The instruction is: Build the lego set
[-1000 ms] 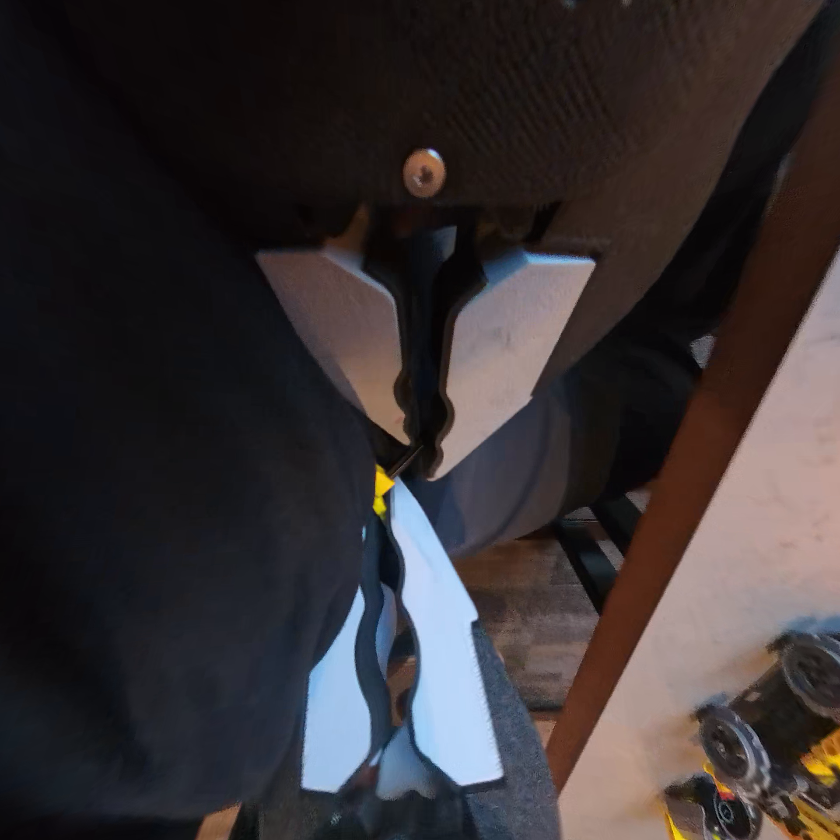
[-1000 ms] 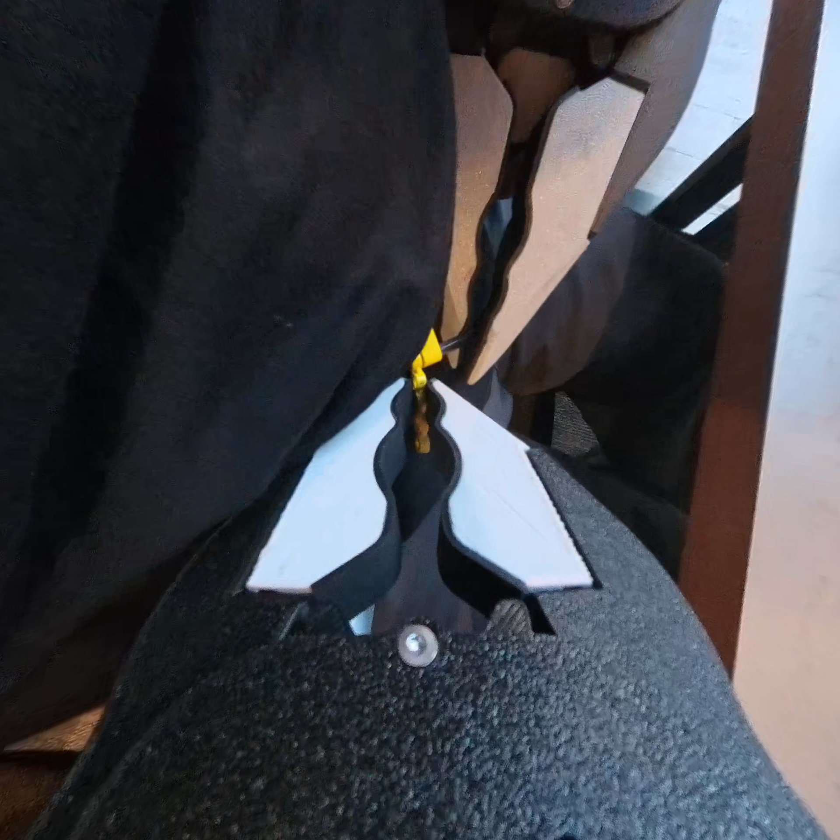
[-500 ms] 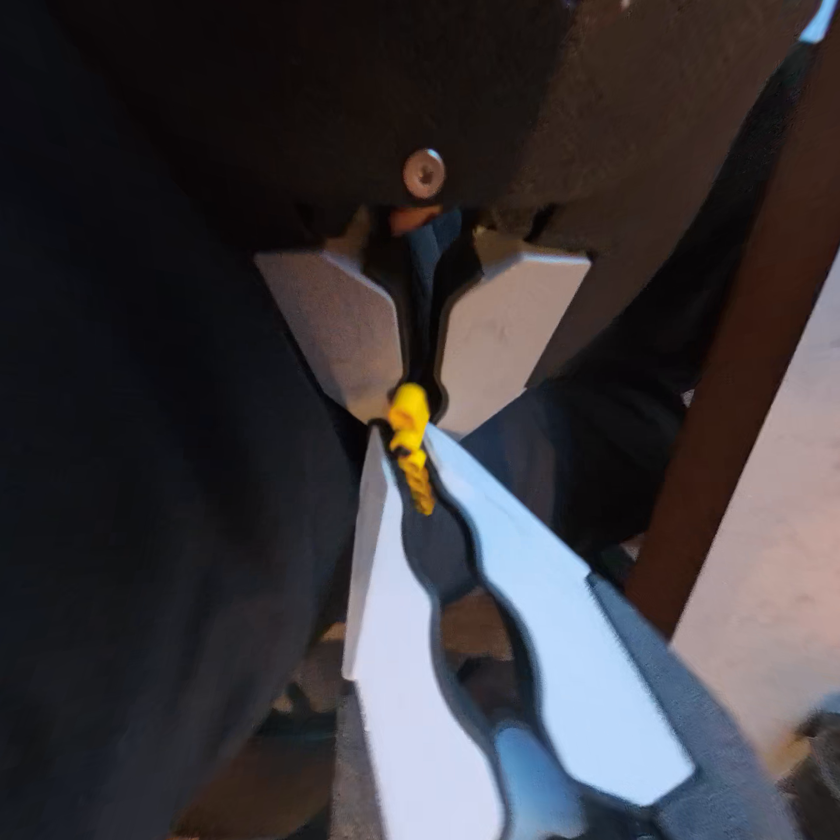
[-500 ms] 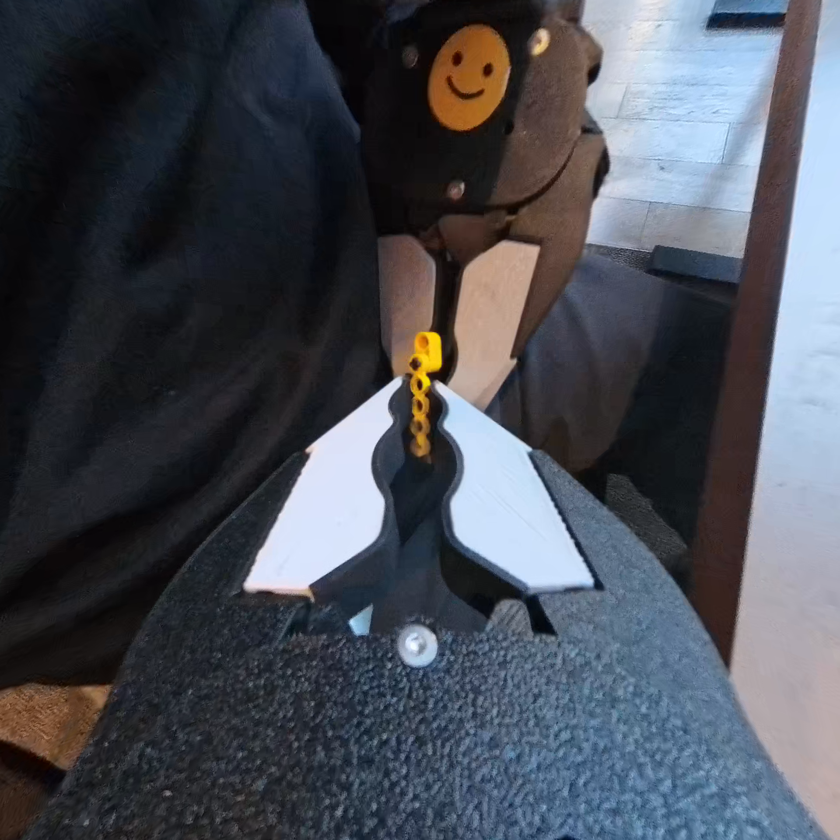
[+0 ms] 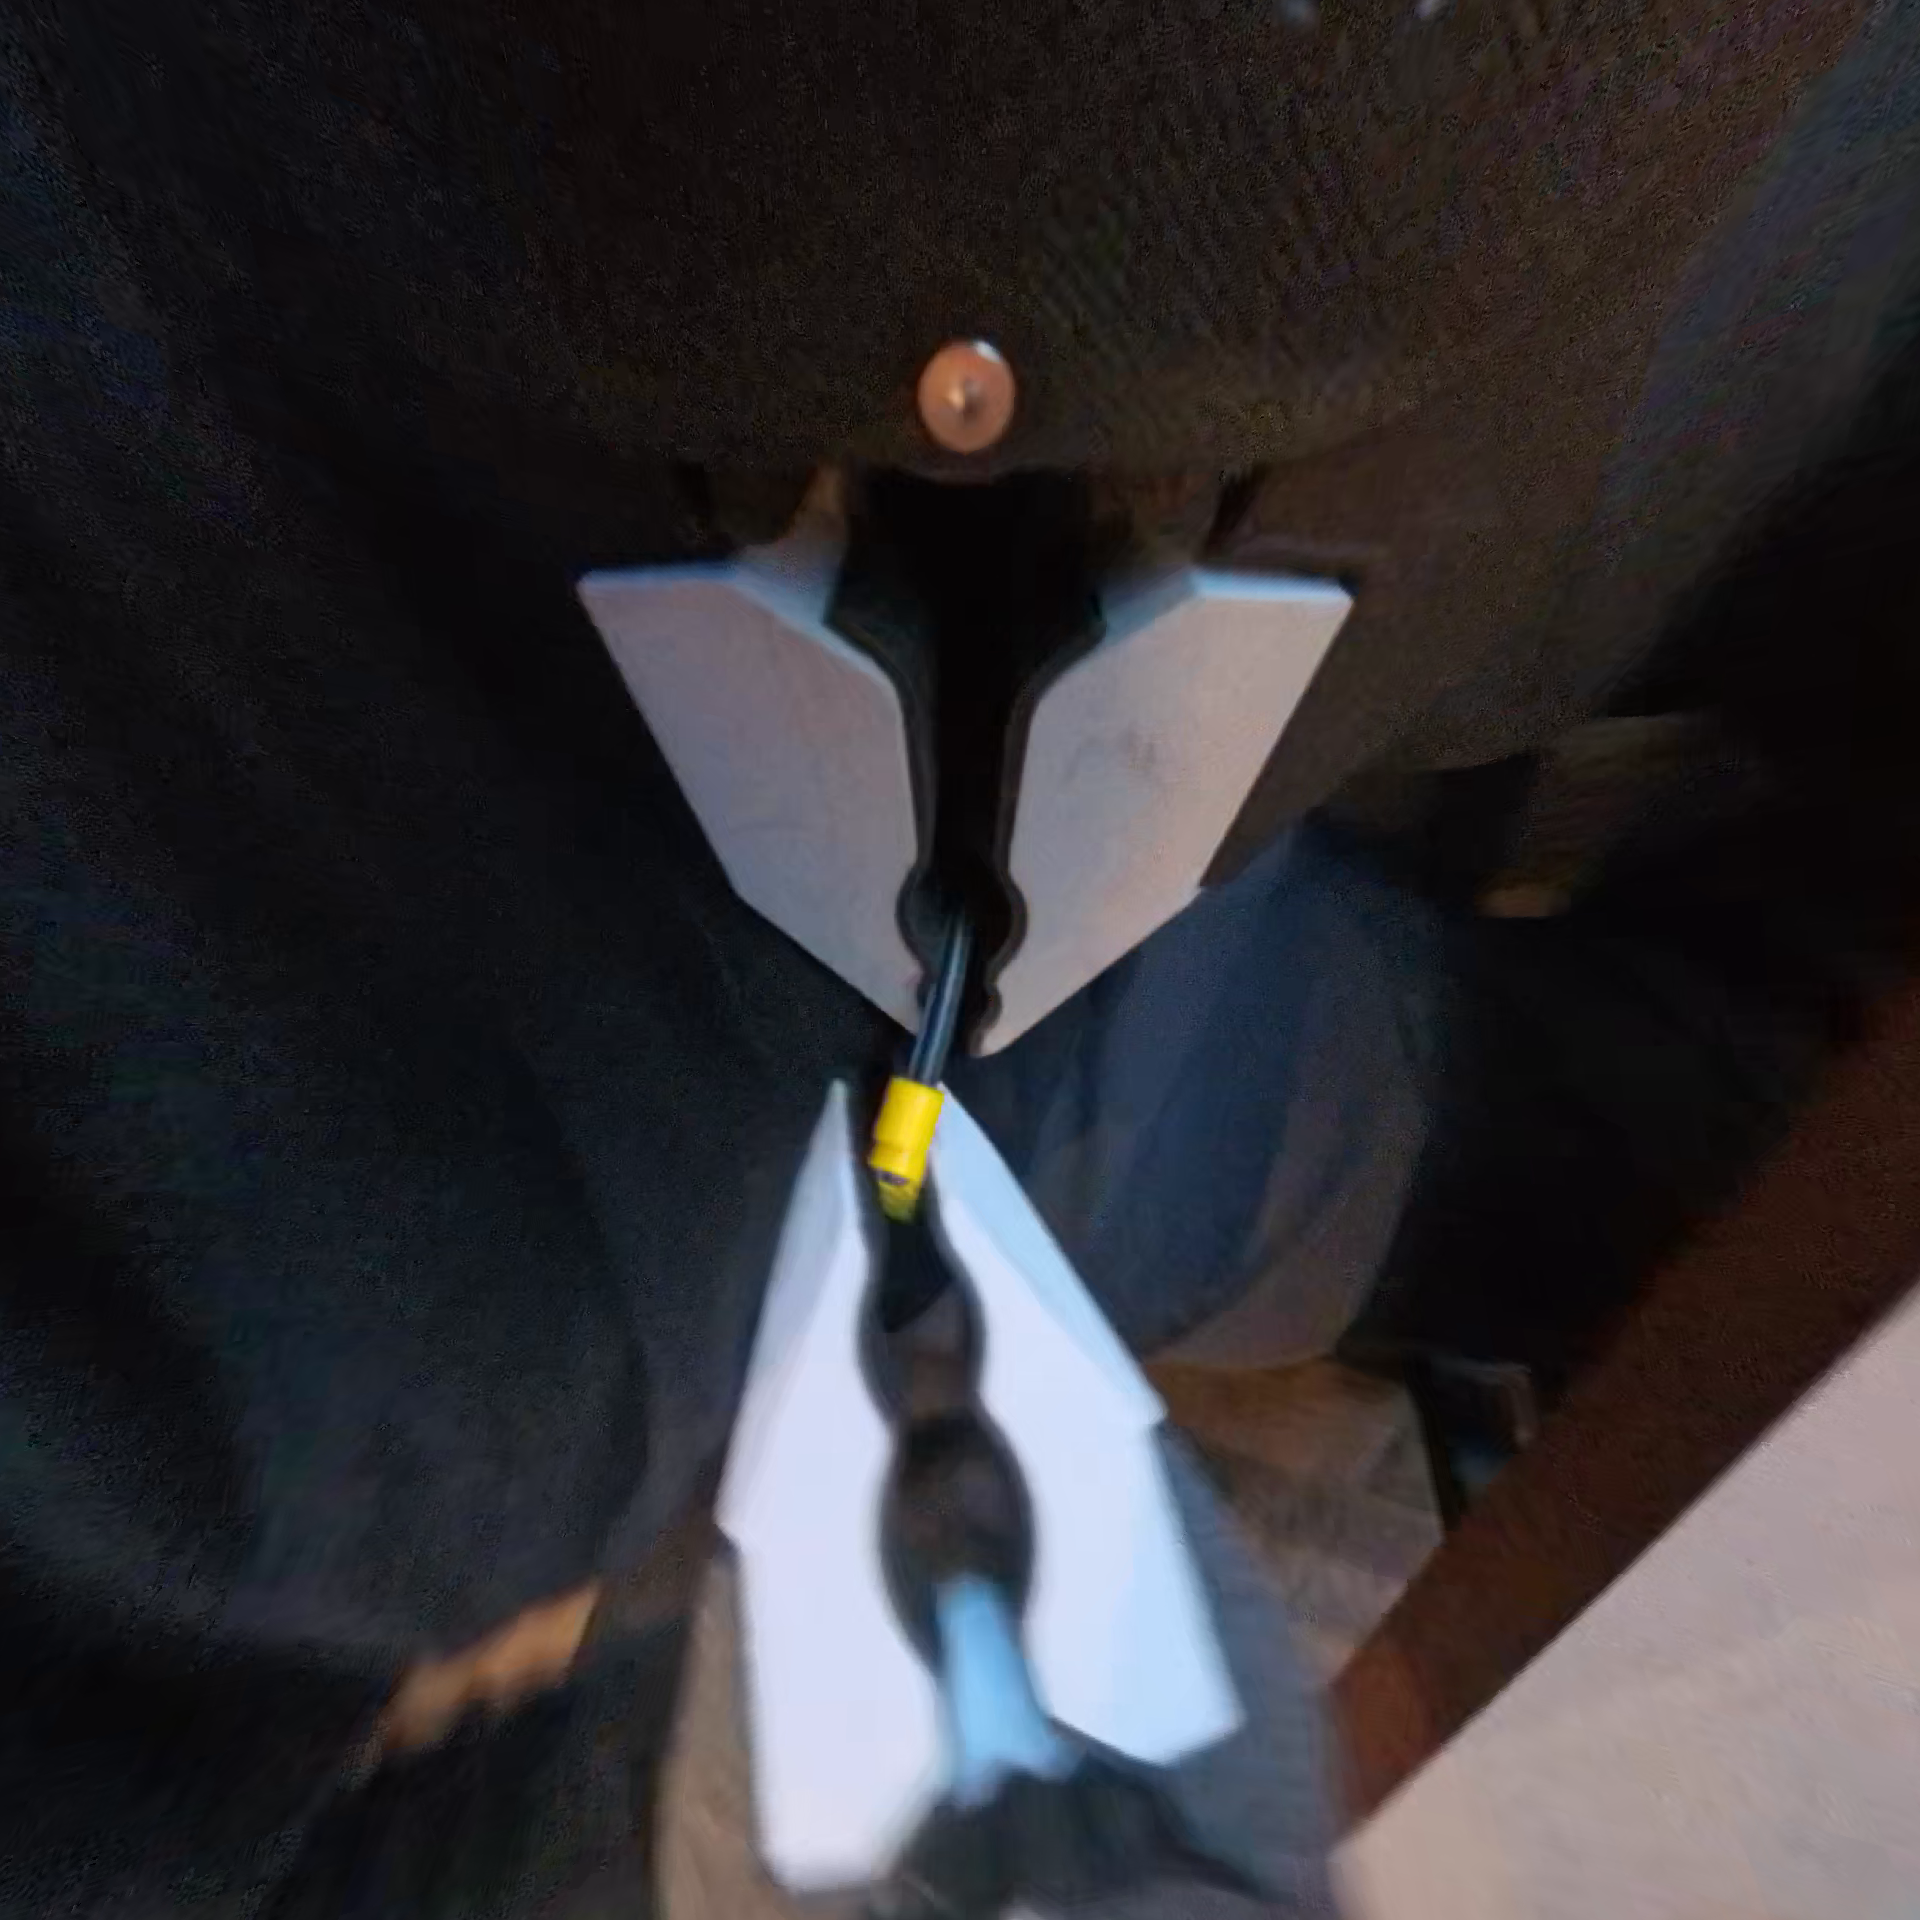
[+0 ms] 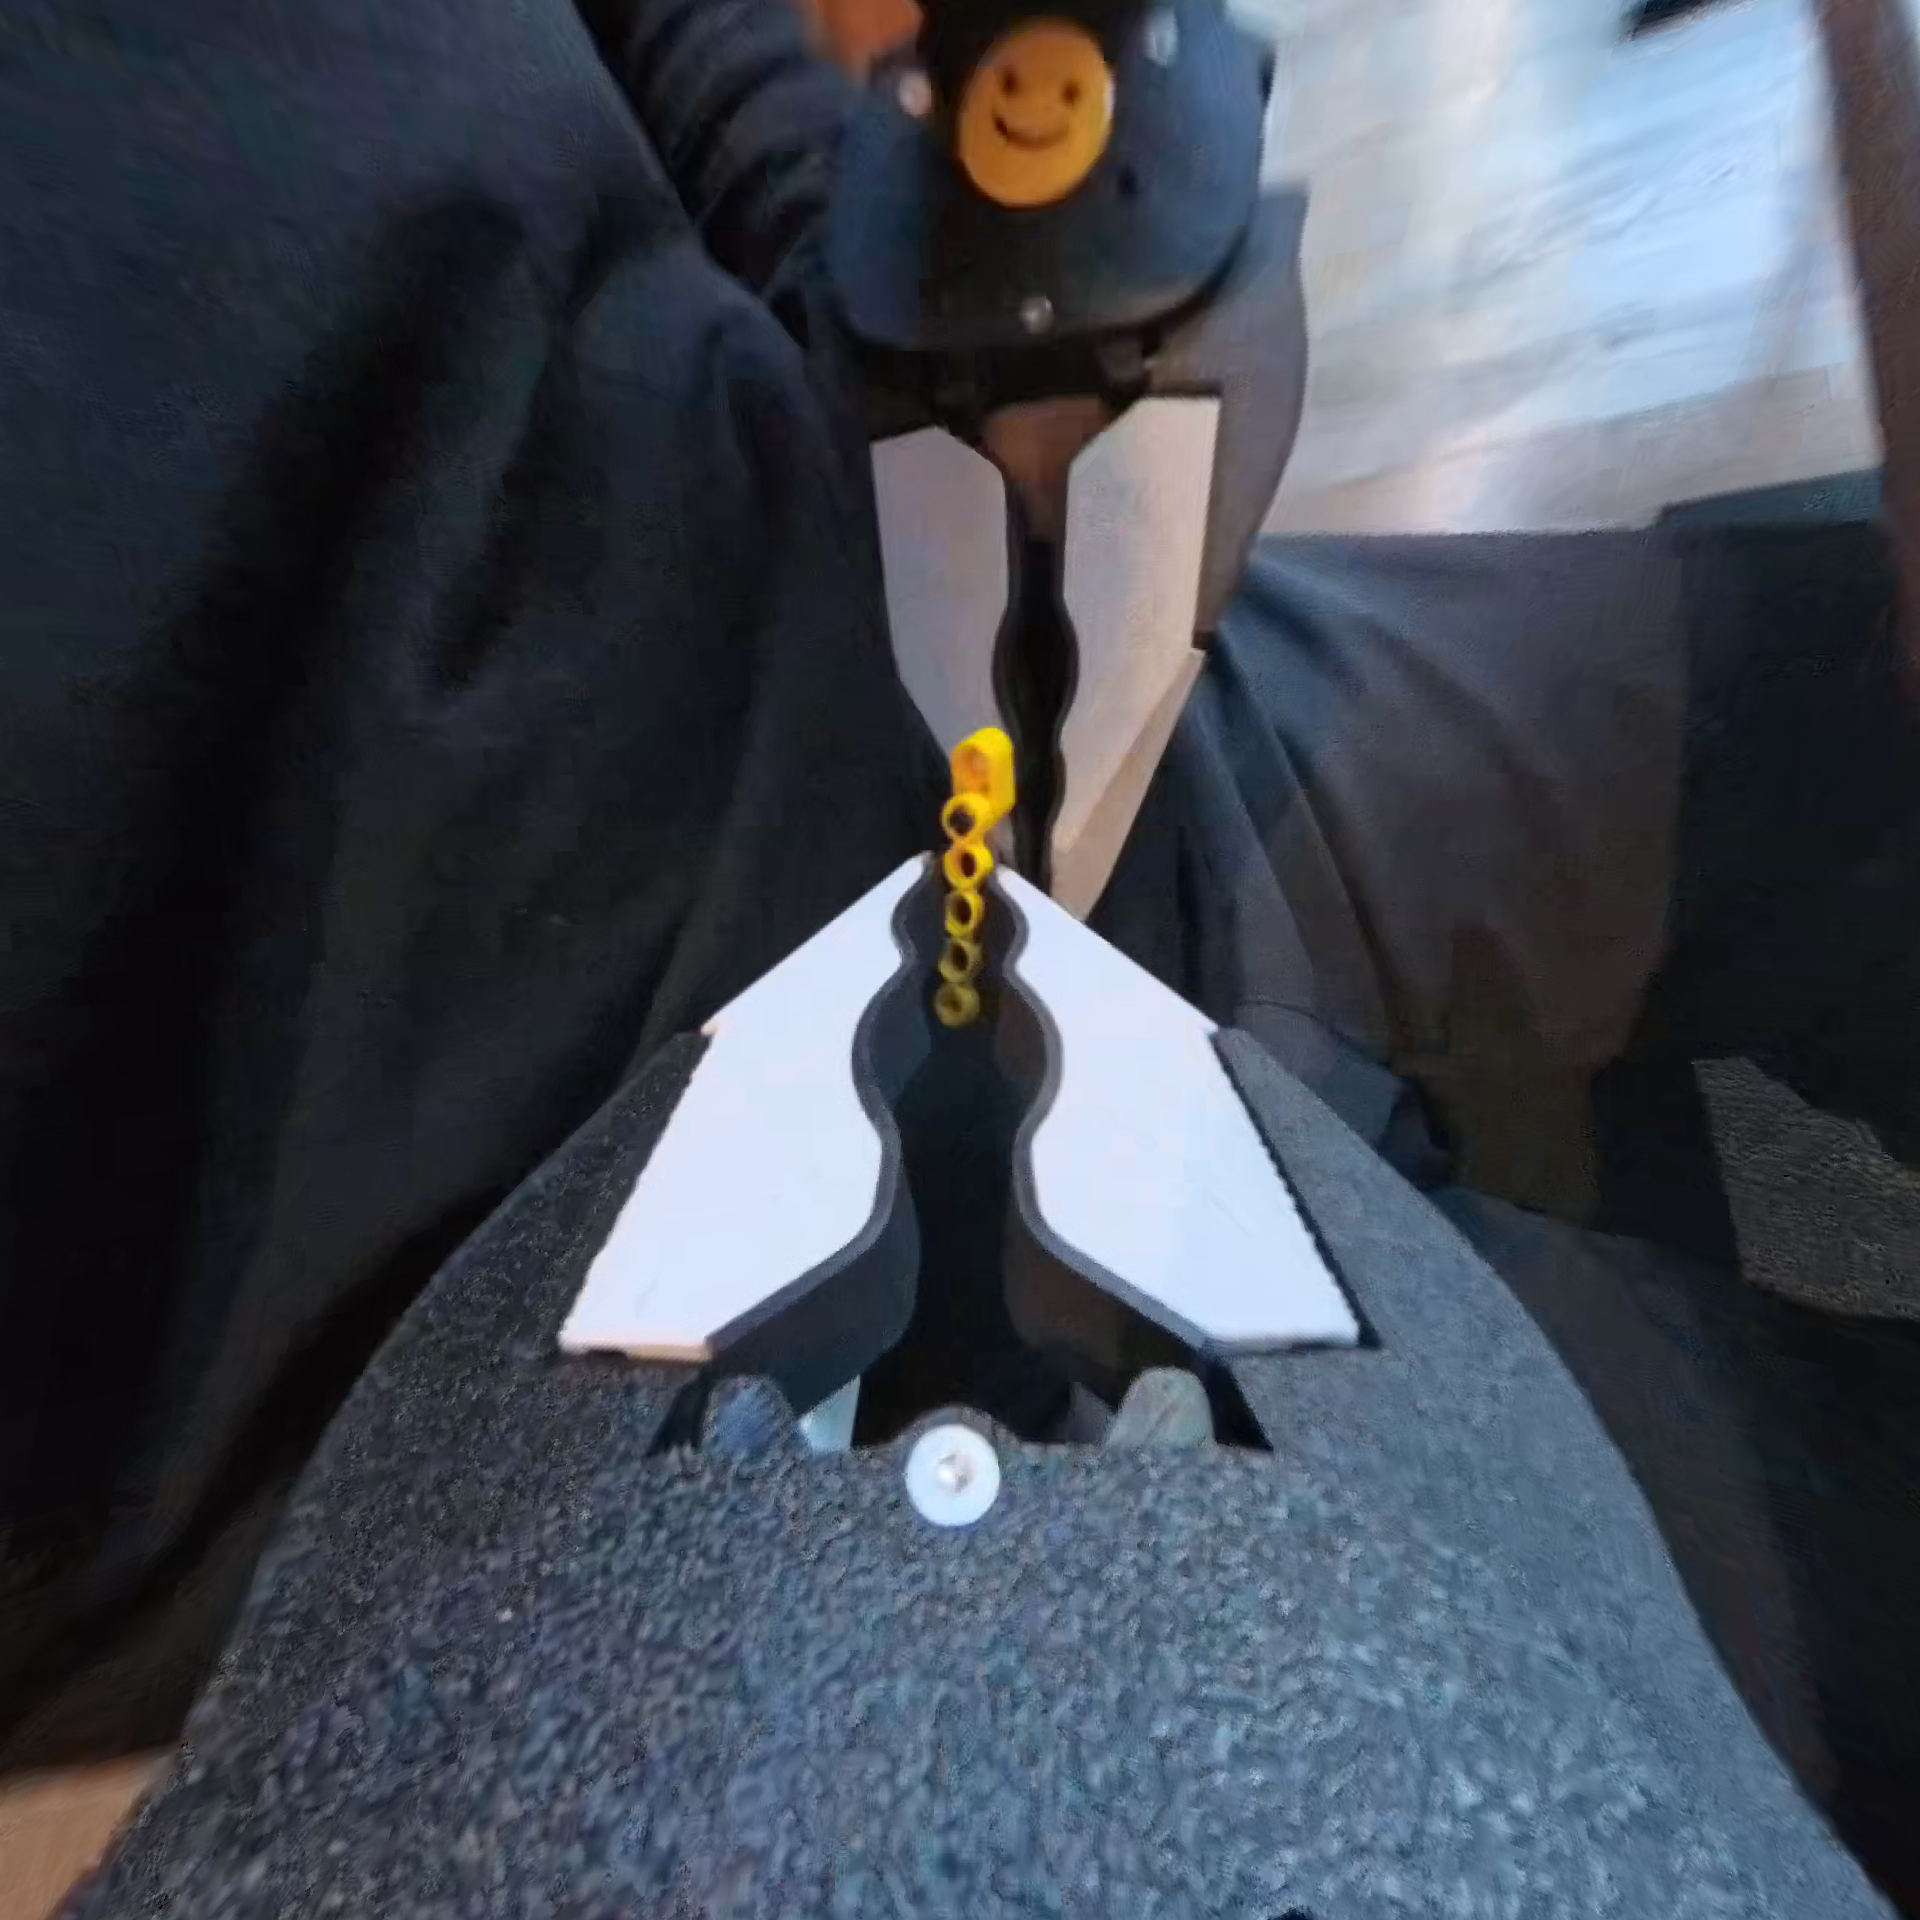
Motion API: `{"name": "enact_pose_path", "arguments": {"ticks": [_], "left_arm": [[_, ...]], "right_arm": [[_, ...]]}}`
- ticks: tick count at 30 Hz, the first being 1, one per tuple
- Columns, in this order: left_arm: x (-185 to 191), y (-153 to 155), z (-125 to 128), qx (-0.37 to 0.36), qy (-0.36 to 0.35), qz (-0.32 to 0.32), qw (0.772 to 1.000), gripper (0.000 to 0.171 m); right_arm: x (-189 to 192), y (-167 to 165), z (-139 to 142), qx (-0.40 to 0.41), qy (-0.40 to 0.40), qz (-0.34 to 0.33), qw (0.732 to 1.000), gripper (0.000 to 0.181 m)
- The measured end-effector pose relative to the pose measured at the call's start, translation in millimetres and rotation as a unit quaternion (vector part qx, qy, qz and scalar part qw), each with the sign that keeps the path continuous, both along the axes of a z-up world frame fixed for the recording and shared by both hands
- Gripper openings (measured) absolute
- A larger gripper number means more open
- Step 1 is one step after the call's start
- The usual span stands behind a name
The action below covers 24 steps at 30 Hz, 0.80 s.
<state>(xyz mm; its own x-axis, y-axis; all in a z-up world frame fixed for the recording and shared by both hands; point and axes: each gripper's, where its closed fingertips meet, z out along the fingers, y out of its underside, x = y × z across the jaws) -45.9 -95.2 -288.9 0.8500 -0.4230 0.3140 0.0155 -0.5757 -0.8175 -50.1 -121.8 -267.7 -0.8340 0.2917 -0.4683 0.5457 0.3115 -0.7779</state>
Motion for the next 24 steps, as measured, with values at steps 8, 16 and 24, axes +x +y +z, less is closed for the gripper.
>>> {"name": "enact_pose_path", "arguments": {"ticks": [8, 16, 24], "left_arm": [[-21, -16, 7, 0.016, -0.133, 0.114, 0.984, 0.000], [-62, 0, 14, -0.020, -0.017, 0.056, 0.998, 0.000], [-82, 16, 37, 0.015, 0.000, 0.106, 0.994, 0.000]], "right_arm": [[36, 52, -3, -0.085, -0.059, -0.281, 0.954, 0.005], [-10, 53, 4, -0.069, -0.056, -0.205, 0.975, 0.005], [-45, 60, 55, -0.138, 0.009, -0.193, 0.971, 0.006]]}}
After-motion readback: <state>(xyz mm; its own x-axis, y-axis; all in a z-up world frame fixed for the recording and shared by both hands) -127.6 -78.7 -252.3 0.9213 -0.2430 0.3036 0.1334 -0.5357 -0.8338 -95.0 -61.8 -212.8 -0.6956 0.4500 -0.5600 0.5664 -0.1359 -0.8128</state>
